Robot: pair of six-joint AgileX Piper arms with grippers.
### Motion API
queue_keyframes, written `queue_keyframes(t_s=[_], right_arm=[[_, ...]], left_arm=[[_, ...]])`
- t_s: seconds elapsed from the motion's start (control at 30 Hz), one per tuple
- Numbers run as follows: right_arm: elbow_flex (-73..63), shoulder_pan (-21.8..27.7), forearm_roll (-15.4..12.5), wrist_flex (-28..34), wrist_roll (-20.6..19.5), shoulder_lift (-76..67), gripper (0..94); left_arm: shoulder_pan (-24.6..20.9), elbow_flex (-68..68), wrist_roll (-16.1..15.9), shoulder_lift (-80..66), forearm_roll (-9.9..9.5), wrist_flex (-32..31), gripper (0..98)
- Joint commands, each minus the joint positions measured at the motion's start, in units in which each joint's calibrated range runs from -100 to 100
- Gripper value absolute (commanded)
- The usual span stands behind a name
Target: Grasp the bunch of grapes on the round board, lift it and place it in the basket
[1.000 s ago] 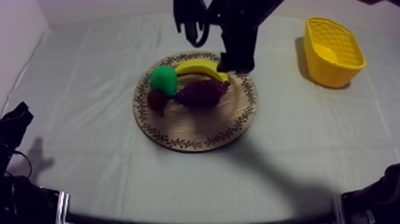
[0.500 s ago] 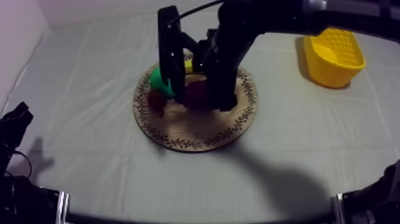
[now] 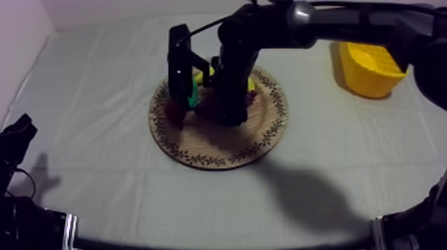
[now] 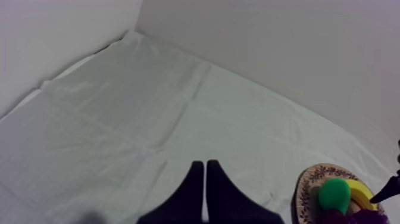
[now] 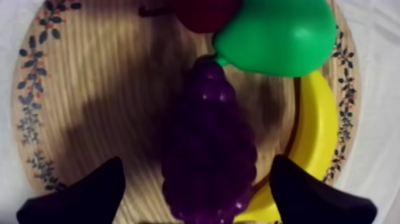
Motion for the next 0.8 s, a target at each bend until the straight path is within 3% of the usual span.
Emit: queue_keyframes(t_s=[0.0, 0.53, 0.77], right_arm=[[-0.3, 0.0, 0.2, -0.2, -0.1, 1.2, 75.3], [-3.4, 0.5, 0.9, -0.9, -1.2, 6.7, 72.4], [-4.1, 0.5, 0.7, -1.7, -1.5, 7.8, 65.8]], left_arm=[[0.0, 0.0, 0.0, 0.0, 0.0, 0.0, 0.1], [0.0, 0.0, 0.0, 0.0, 0.0, 0.0, 0.1], [0.0, 0.0, 0.0, 0.0, 0.0, 0.0, 0.1]])
